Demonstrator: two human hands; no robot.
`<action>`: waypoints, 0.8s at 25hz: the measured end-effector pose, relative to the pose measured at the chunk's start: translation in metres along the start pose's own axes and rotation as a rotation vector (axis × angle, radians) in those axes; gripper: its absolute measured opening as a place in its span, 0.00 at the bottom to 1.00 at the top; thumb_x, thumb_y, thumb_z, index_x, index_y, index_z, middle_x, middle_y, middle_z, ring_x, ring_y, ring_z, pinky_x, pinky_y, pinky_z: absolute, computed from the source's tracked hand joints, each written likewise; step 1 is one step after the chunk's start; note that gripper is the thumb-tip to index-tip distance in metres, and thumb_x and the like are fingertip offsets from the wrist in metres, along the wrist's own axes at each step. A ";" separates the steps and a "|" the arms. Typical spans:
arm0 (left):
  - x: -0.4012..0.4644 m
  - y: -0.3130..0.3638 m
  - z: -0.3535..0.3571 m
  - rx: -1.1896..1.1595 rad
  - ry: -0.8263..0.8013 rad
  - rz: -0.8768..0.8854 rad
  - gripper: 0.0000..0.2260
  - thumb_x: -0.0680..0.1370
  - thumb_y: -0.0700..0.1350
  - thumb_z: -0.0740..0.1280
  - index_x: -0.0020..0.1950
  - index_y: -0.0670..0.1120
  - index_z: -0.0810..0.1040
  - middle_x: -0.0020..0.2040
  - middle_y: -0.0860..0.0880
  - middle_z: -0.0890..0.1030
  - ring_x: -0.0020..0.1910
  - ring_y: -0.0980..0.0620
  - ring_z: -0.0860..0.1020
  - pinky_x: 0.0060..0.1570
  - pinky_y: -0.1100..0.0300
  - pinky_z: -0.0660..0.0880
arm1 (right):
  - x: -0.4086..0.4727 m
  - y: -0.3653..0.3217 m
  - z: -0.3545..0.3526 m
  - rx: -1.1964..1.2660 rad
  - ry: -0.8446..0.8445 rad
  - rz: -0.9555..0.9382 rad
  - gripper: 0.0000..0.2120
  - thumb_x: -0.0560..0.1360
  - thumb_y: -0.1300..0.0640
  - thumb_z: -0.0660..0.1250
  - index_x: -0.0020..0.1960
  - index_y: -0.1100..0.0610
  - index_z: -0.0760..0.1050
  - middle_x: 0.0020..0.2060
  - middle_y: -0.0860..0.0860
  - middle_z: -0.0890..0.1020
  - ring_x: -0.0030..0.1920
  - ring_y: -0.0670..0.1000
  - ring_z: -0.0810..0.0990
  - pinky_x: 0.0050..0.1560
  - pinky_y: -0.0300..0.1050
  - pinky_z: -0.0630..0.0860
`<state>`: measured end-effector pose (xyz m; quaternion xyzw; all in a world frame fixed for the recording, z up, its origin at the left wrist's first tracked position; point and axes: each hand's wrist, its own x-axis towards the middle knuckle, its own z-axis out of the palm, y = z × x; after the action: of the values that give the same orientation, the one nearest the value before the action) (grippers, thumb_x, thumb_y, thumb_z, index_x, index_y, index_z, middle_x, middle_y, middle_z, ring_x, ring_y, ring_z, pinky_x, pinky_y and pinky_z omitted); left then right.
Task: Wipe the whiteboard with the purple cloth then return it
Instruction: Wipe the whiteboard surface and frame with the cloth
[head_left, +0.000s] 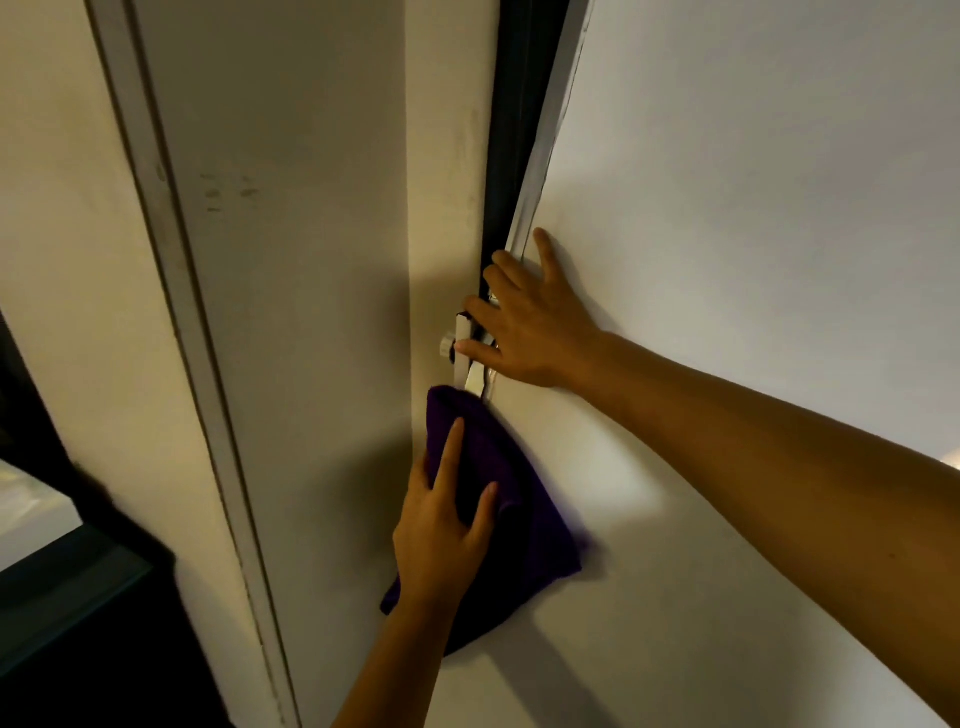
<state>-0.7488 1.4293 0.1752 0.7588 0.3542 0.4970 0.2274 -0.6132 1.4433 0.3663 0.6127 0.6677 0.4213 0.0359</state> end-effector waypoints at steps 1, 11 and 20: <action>-0.012 -0.010 0.000 -0.038 -0.006 -0.038 0.29 0.70 0.66 0.54 0.67 0.75 0.43 0.67 0.52 0.68 0.52 0.59 0.72 0.43 0.66 0.73 | 0.000 -0.001 -0.001 -0.008 -0.005 0.003 0.31 0.75 0.34 0.45 0.68 0.52 0.65 0.71 0.58 0.65 0.74 0.60 0.56 0.70 0.69 0.41; -0.104 -0.078 0.004 -0.179 0.011 -0.342 0.36 0.61 0.75 0.62 0.66 0.74 0.52 0.56 0.74 0.65 0.56 0.62 0.70 0.50 0.64 0.67 | -0.010 -0.023 0.008 -0.005 0.099 0.069 0.37 0.72 0.31 0.46 0.75 0.48 0.45 0.76 0.58 0.51 0.75 0.61 0.47 0.70 0.68 0.42; -0.134 -0.091 0.000 -0.153 -0.038 -0.313 0.38 0.61 0.75 0.62 0.67 0.72 0.51 0.61 0.64 0.68 0.58 0.58 0.70 0.53 0.58 0.69 | -0.099 -0.116 0.028 -0.131 -0.041 0.049 0.36 0.73 0.31 0.44 0.75 0.49 0.51 0.77 0.55 0.46 0.76 0.60 0.43 0.70 0.67 0.41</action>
<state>-0.8110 1.3859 0.0327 0.6842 0.4245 0.4668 0.3658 -0.6645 1.3864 0.2312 0.6337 0.6224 0.4524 0.0792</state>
